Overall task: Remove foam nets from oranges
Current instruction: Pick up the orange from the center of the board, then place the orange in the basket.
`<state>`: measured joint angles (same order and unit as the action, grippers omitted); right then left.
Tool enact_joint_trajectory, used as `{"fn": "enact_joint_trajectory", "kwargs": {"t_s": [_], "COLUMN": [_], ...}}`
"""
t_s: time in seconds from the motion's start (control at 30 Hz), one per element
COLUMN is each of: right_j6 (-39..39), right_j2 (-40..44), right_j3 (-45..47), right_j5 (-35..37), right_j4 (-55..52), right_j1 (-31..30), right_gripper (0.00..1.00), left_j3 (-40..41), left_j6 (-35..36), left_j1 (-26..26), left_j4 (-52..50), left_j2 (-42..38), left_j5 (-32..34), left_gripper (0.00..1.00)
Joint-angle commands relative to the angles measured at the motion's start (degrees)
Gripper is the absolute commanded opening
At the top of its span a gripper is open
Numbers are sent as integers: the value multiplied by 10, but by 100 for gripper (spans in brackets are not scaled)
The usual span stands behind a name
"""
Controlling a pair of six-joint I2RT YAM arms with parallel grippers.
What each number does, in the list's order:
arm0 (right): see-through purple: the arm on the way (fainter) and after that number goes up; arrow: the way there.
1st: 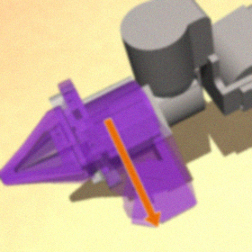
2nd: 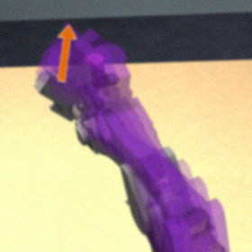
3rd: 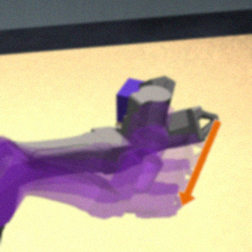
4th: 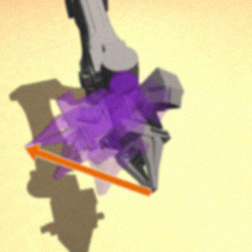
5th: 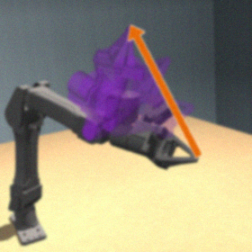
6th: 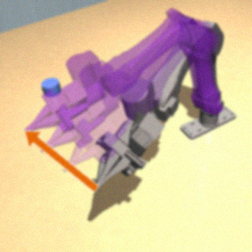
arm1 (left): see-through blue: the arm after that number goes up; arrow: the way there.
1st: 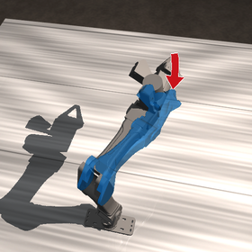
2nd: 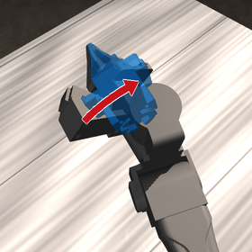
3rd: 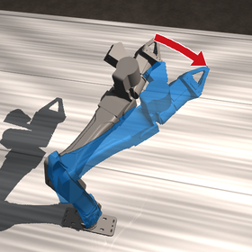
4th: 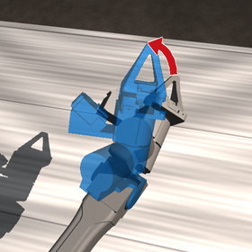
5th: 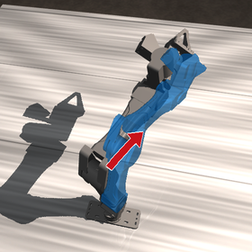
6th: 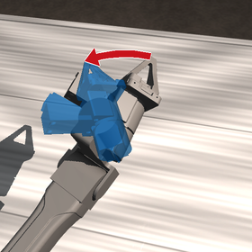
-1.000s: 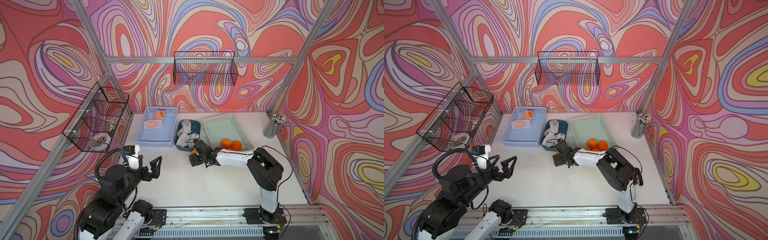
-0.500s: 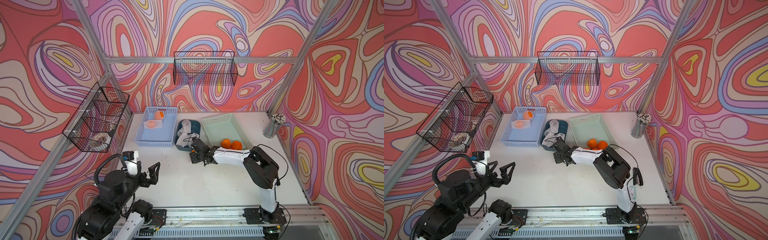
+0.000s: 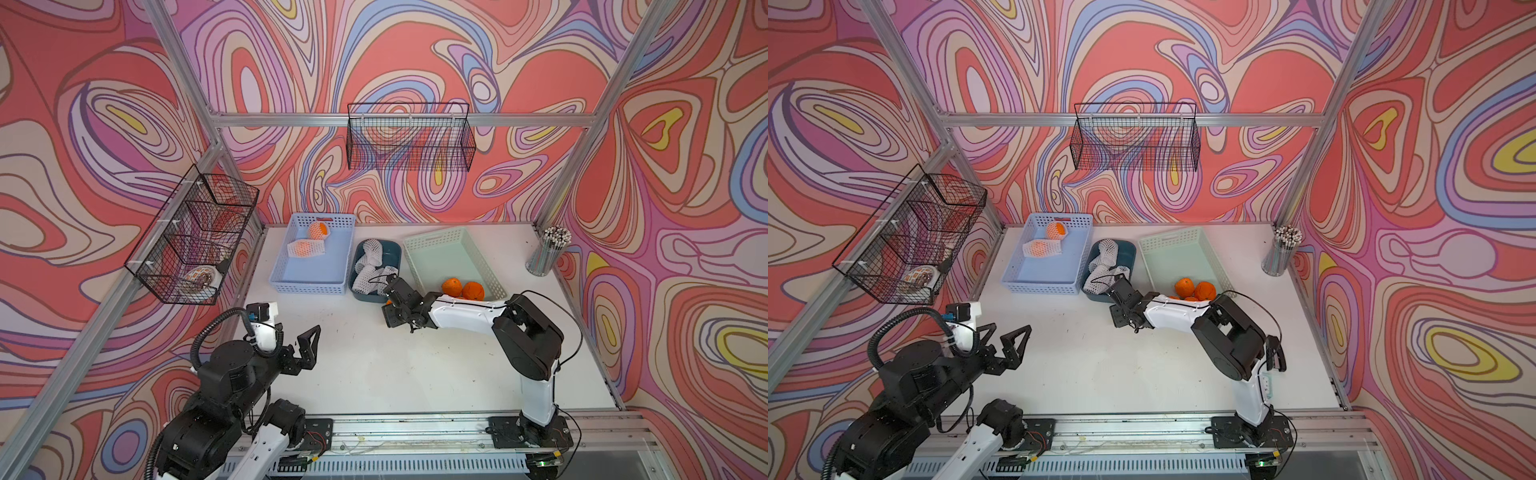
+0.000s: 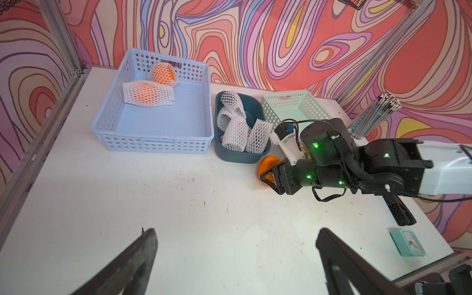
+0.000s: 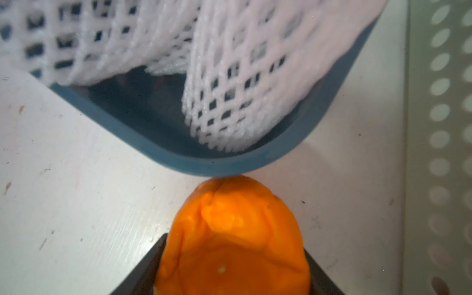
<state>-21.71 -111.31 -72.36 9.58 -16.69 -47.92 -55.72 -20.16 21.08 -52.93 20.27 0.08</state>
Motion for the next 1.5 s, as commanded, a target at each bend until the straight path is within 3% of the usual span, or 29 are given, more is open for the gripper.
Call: {"fn": "enact_joint_trajectory", "kwargs": {"t_s": [0.0, 0.2, 0.4, 0.73, 1.17, 1.47], "right_j6": [-5, -21, -28, -1, 69, 89], "right_j2": [39, 94, 202, 297, 144, 0], "right_j3": [16, 53, 106, 113, 5, -111], "right_j5": [-7, -42, -50, -4, -77, -116], "right_j4": [-5, -9, -22, -100, -102, -128], "right_j1": [3, 2, 2, 32, 197, 244], "right_gripper": [58, 56, 56, 61, 59, 59], "left_j3": [10, 21, 27, 55, 70, 76], "left_j6": [-1, -6, 7, 7, 25, 26], "left_j1": [2, 1, 1, 2, 1, 2], "left_j4": [4, 29, 71, 111, 91, 82], "left_j2": [6, 20, 54, 67, 60, 54], "left_j5": [-11, -35, -160, -166, -136, -113], "left_gripper": [100, 100, 100, 100, 100, 100]}}
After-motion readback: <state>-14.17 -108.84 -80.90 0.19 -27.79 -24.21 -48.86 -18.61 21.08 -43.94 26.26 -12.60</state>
